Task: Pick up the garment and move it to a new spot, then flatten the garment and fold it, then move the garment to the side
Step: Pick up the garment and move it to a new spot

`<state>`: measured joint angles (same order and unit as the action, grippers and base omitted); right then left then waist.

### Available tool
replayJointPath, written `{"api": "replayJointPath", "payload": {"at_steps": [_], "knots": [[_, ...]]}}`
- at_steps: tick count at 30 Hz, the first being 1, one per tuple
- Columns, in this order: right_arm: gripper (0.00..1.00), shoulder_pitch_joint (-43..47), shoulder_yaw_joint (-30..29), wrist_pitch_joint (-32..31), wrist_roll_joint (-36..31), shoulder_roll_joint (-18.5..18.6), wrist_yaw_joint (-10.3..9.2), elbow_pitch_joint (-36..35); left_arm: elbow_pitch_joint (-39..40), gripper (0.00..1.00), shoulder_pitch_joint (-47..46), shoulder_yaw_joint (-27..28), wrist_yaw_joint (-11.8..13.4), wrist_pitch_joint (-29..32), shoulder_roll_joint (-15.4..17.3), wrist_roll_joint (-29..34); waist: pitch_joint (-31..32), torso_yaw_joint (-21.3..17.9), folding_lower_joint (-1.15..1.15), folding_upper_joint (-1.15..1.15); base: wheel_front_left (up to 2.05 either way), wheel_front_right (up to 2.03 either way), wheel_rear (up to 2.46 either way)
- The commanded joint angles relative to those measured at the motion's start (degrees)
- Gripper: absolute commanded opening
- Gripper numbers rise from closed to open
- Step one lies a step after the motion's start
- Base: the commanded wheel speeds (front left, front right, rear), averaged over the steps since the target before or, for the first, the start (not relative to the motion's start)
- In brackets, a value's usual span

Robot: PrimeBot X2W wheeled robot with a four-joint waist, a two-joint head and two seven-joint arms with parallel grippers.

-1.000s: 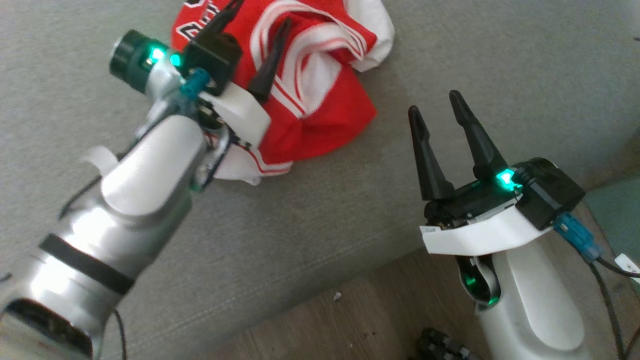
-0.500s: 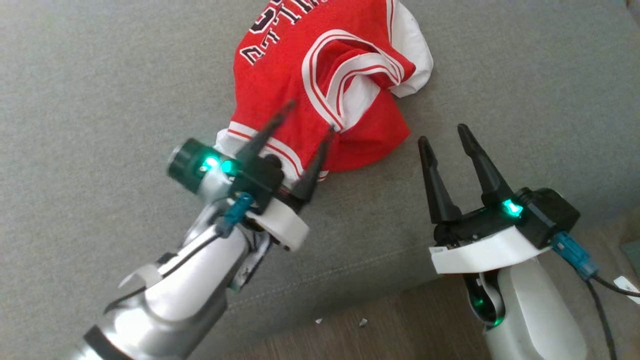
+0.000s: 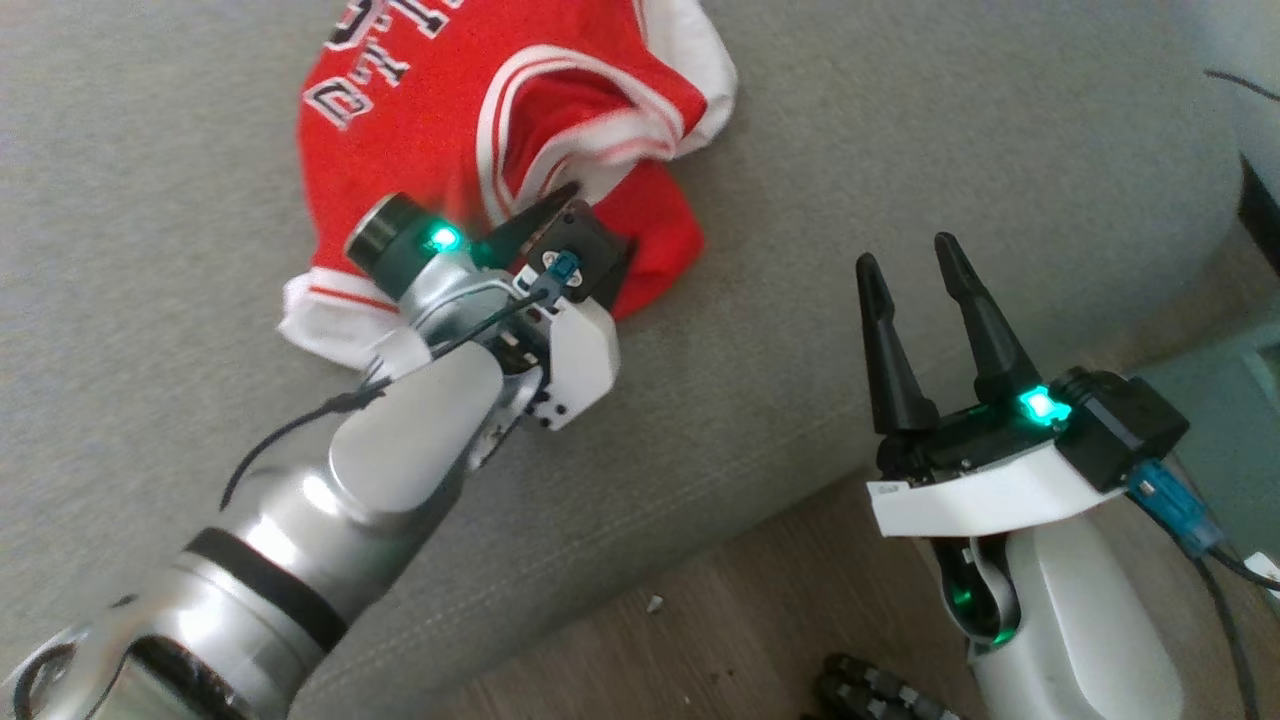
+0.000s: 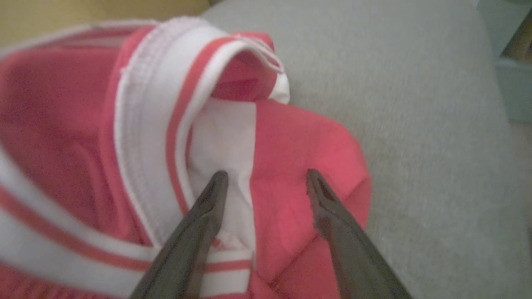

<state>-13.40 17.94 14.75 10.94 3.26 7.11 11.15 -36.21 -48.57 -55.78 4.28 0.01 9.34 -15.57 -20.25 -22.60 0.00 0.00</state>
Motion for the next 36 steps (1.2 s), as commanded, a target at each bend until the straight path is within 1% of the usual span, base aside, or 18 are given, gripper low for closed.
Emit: {"api": "replayJointPath", "payload": {"at_steps": [1, 4, 6, 7, 8, 12, 15, 20, 22, 23, 26, 31, 36], "knots": [[1.0, -0.6, 1.0, 0.25, 0.58, -0.38, 0.37, -2.01, 0.52, 1.0, -2.85, 0.98, 0.14, 0.75, 0.6, 1.04, -1.67, -1.77, 0.0, 0.0, 0.0, 0.0, 0.0], [1.0, -0.91, 1.3, 0.25, 1.12, -0.38, 0.37, -2.25, -4.26, 1.0, -4.19, -0.06, -0.29, 4.43, 0.64, 1.6, -2.21, -2.93, 0.0, 0.0, 0.0, 0.0, 0.0], [1.0, -1.01, 1.24, 0.25, 1.41, -0.38, 0.37, -2.39, -6.07, 1.0, -4.67, -0.59, -0.83, 5.37, 0.56, 1.7, -2.26, -3.21, 0.0, 0.0, 0.0, 0.0, 0.0], [1.0, -1.02, 1.25, 0.25, 1.48, -0.38, 0.37, -2.42, -6.58, 0.81, -4.91, -0.83, -1.11, 5.1, 0.52, 1.81, -2.2, -3.3, 0.0, 0.0, 0.0, 0.0, 0.0], [1.0, -0.98, 1.23, 0.25, 1.49, -0.38, 0.37, -2.39, -6.78, 0.0, -5.08, -1.01, -1.41, 4.41, 0.44, 1.84, -2.06, -3.32, 0.0, 0.0, 0.0, 0.0, 0.0], [1.0, -0.38, 0.54, 0.25, 0.9, -0.38, 0.37, -1.99, -4.76, 0.0, -5.68, -0.28, -2.61, 0.36, -1.19, 0.33, -0.66, -2.36, 0.0, 0.0, 0.0, 0.0, 0.0], [1.0, -0.08, 0.56, 0.25, 0.38, -0.38, 0.37, -1.73, -1.1, 0.0, -7.05, 1.57, -3.89, -1.48, -1.99, -2.02, 0.83, -1.28, 0.0, 0.0, 0.0, 0.0, 0.0], [1.0, 0.69, 0.58, 0.25, -0.09, -0.38, 0.37, -1.27, 6.7, 0.0, -11.71, 6.02, -6.07, -1.28, -0.72, -6.09, 3.77, 1.3, 0.0, 0.0, 0.0, 0.0, 0.0], [1.0, 0.96, 0.73, 0.25, -0.28, -0.38, 0.37, -1.08, 9.44, 0.0, -14.22, 8.19, -6.56, -0.28, 0.6, -7.54, 4.85, 2.33, 0.0, 0.0, 0.0, 0.0, 0.0], [1.0, 1.1, 0.89, 0.25, -0.32, -0.38, 0.37, -0.89, 11.68, 0.0, -16.76, 10.34, -6.97, 1.36, 2.14, -9.0, 5.82, 3.22, 0.0, 0.0, 0.0, 0.0, 0.0], [1.0, 1.29, 1.11, 0.25, -0.27, -0.38, 0.37, -0.71, 14.56, 0.0, -20.05, 14.61, -7.25, 3.28, 4.14, -12.4, 7.04, 4.45, 0.0, 0.0, 0.0, 0.0, 0.0], [1.0, 1.89, 1.08, 0.25, -0.3, -0.38, 0.37, -0.36, 19.03, 0.0, -23.69, 22.66, -5.39, 4.87, 9.0, -17.02, 8.8, 7.24, 0.0, 0.0, 0.0, 0.0, 0.0], [1.0, 2.62, 0.99, 0.25, -0.97, -0.38, 0.37, 0.24, 23.3, 0.0, -23.8, 28.2, -3.7, 6.39, 15.21, -19.24, 10.09, 11.26, 0.0, 0.0, 0.0, 0.0, 0.0]]}}
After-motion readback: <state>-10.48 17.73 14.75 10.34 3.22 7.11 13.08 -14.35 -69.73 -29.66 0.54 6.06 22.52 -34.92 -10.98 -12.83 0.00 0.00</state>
